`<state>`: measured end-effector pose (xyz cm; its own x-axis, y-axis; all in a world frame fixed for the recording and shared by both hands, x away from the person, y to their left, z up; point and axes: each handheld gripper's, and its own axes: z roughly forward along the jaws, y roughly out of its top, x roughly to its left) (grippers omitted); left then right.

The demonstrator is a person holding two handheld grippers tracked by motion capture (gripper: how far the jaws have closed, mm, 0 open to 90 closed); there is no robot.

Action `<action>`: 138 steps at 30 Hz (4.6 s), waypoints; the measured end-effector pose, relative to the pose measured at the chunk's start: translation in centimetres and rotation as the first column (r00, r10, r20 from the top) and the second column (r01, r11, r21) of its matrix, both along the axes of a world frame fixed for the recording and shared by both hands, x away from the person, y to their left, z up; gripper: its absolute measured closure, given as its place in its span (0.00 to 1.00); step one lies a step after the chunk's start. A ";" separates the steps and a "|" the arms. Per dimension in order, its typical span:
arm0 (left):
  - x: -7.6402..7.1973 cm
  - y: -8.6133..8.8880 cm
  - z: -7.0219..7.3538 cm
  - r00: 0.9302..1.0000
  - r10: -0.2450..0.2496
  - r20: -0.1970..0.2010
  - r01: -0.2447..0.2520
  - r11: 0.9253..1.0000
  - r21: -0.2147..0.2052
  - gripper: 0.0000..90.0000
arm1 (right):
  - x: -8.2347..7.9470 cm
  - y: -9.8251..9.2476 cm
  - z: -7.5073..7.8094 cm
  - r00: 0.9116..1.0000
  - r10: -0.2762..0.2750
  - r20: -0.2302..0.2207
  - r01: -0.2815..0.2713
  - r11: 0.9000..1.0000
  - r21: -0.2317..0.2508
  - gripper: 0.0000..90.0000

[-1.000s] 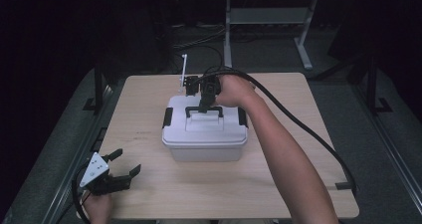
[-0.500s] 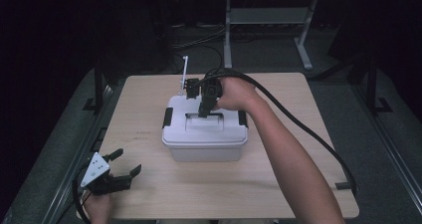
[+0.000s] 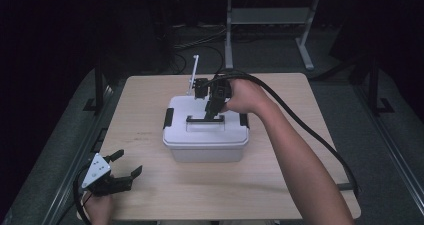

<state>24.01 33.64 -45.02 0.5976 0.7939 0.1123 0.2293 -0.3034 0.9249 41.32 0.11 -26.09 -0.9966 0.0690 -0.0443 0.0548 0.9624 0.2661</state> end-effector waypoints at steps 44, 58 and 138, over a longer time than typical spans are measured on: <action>0.0 -0.1 0.0 1.000 0.000 0.000 0.000 1.000 0.004 0.15 | -0.5 -5.6 0.4 0.991 -0.126 0.033 0.126 0.992 0.015 0.53; 0.0 -0.2 0.0 1.000 -0.001 0.000 0.001 1.000 0.006 0.15 | -0.7 -7.1 0.0 0.989 -0.147 0.029 0.148 0.989 -0.001 0.52; 0.3 -0.3 -0.2 1.000 -0.004 -0.003 0.004 1.000 0.017 0.15 | -2.8 -16.8 -5.4 0.943 -0.332 -0.008 0.332 0.943 0.038 0.36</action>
